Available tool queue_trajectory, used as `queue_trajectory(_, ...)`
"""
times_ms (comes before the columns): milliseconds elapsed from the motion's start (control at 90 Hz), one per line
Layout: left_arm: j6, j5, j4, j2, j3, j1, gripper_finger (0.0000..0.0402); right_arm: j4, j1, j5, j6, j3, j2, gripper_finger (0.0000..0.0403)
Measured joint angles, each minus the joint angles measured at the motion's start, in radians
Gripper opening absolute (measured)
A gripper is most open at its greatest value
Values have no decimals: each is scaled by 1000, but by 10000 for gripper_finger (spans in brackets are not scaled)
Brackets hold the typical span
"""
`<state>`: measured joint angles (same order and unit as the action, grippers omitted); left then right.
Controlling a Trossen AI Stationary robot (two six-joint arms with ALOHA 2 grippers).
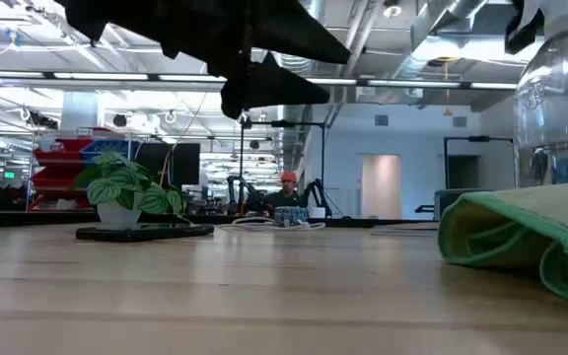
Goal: Apply microfiber cloth
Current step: Move the spray bottle to the bottom center
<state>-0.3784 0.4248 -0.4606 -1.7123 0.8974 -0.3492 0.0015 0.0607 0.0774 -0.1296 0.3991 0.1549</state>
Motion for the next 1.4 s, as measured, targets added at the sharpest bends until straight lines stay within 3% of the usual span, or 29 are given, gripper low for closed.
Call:
queue_trajectory(100, 15, 0, -4, 0, 0, -3, 249, -17, 74, 50, -12, 62, 86, 0)
queue_trajectory(300, 19, 1, 1, 0, 0, -10, 249, -159, 234, 28, -93, 198, 205, 0)
queue_trajectory(578, 23, 12, 11, 0, 0, -21, 249, -130, 462, 26, -131, 213, 265, 0)
queue_trajectory(667, 23, 21, 25, 0, 0, -21, 249, -85, 503, -19, -135, 212, 280, 7)
queue_trajectory(900, 11, 31, 46, -1, 0, -21, 249, -82, 600, -56, -205, 214, 323, 98)
queue_trajectory(1122, 11, 31, 57, -1, 0, -23, 249, -410, 715, -105, -423, 254, 453, 200)
queue_trajectory(1267, 11, 33, 81, -1, 0, -23, 249, -572, 789, -92, -680, 275, 550, 219)
queue_trajectory(1400, 14, 35, 92, -1, 0, -23, 249, -717, 857, -80, -823, 319, 610, 220)
